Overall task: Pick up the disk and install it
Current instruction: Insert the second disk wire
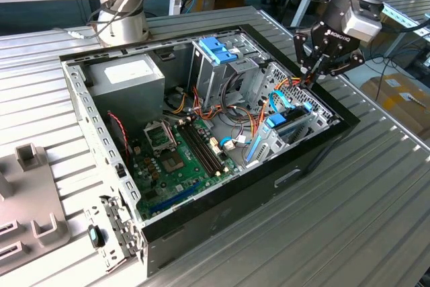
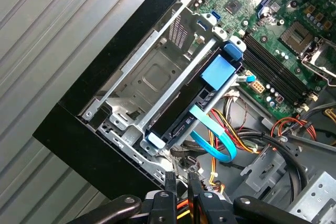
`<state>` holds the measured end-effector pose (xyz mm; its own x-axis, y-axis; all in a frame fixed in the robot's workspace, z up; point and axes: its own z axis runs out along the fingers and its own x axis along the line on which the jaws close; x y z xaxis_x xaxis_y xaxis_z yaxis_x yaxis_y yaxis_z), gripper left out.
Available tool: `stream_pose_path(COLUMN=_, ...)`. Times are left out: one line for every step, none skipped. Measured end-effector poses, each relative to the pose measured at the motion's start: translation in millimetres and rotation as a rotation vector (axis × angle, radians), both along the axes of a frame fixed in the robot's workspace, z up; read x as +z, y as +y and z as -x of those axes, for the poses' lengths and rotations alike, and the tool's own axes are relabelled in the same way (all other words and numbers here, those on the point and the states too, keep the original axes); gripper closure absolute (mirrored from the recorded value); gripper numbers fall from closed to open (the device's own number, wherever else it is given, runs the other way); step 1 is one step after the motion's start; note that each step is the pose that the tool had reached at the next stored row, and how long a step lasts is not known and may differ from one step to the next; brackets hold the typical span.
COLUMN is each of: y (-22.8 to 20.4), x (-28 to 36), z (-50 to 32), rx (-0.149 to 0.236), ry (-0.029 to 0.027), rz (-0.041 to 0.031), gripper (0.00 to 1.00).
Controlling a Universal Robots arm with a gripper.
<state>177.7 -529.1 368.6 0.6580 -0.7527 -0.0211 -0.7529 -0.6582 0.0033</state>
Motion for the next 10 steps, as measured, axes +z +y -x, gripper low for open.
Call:
stream_pose_path(y=0.0, x=0.8, z=0.0, rx=0.000, ry=0.0000, rz=-0.0003, gripper=0.76)
stream_pose_path(y=0.0, x=1.4, z=0.0, rx=0.000, ry=0.0000, rz=-0.0004, gripper=0.76)
stream_pose_path(y=0.0, x=2.1, z=0.0, rx=0.000, ry=0.0000, rz=-0.0005, gripper=0.76)
stream_pose_path(y=0.1, x=2.8, z=0.0, rx=0.001, ry=0.0000, rz=-0.0003, gripper=0.76)
stream_pose_path(y=0.1, x=3.8, z=0.0, rx=0.001, ry=0.0000, rz=-0.0004, gripper=0.76)
stream_pose_path(y=0.1, x=4.1, z=0.0, rx=0.002, ry=0.0000, rz=-0.0007, gripper=0.76)
stream_pose_path(y=0.2, x=4.2, z=-0.3, rx=0.005, ry=-0.0006, rz=-0.0008, gripper=0.76)
stream_pose_path(y=0.2, x=4.3, z=-0.6, rx=0.009, ry=-0.0014, rz=-0.0008, gripper=0.76)
stream_pose_path(y=0.1, x=4.4, z=-1.2, rx=0.019, ry=-0.0044, rz=-0.0017, gripper=0.76)
stream_pose_path(y=0.2, x=4.2, z=-1.3, rx=0.032, ry=-0.0142, rz=-0.0032, gripper=0.76)
